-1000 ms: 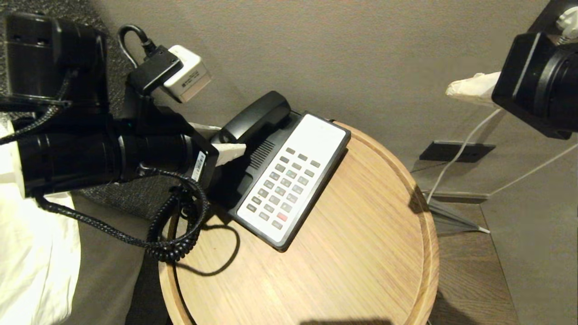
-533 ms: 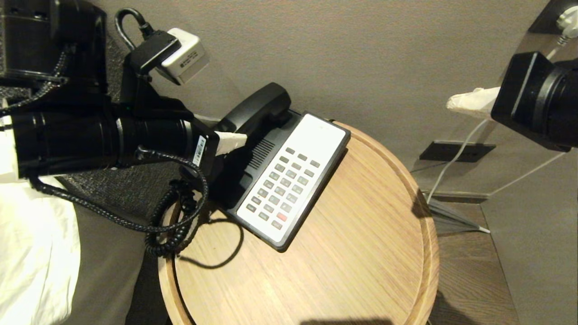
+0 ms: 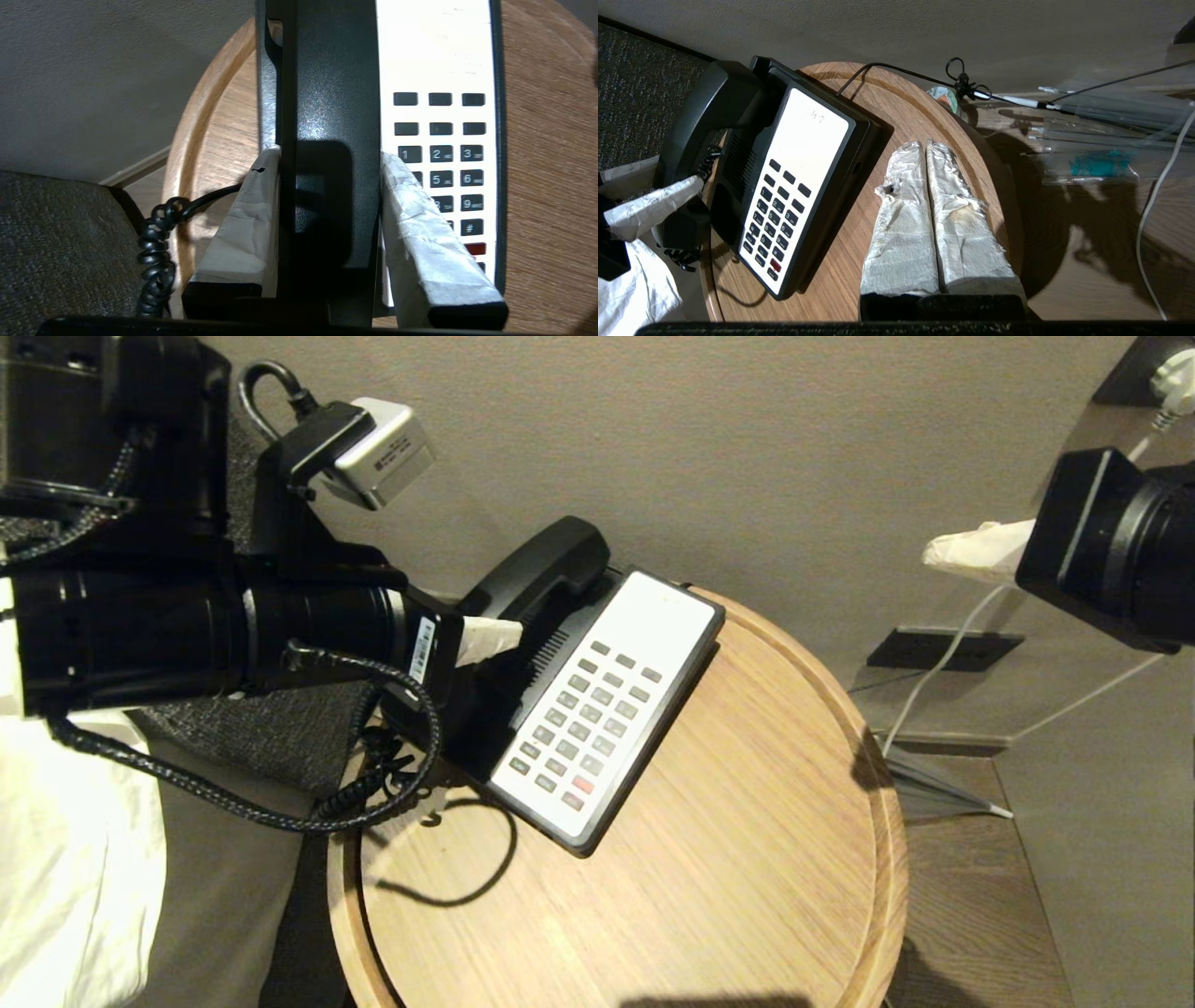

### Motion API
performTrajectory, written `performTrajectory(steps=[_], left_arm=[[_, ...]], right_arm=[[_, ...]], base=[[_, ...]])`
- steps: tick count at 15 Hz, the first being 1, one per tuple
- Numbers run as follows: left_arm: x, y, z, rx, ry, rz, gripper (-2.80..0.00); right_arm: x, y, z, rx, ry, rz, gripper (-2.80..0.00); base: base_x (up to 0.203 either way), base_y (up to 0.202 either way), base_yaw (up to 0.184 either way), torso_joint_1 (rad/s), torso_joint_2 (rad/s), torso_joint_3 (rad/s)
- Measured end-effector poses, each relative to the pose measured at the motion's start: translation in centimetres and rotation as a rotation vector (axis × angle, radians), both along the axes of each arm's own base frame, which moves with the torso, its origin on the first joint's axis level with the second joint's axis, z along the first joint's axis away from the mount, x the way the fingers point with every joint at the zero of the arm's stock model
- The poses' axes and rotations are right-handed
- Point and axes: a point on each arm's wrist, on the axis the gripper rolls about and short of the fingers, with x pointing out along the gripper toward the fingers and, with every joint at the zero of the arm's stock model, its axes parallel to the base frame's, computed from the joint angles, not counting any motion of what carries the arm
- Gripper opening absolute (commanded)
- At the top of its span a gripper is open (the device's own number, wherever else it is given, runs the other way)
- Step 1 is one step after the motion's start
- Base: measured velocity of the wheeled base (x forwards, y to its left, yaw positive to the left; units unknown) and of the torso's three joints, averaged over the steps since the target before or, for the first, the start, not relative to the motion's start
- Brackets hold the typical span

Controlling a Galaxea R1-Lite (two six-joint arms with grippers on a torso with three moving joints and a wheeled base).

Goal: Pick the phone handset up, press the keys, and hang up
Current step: Put the handset back

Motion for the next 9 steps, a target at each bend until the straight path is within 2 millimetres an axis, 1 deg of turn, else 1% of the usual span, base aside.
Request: performTrajectory(steps=[9], left_arm=[[0.40, -0.74, -0.60, -0.018, 0.042, 0.009, -2.80]], right_arm=[[0.02, 0.02, -0.07, -0.001, 0.002, 0.000, -2.80]], base=[[0.000, 0.000, 0.000, 0.000, 0.00, 0.000]])
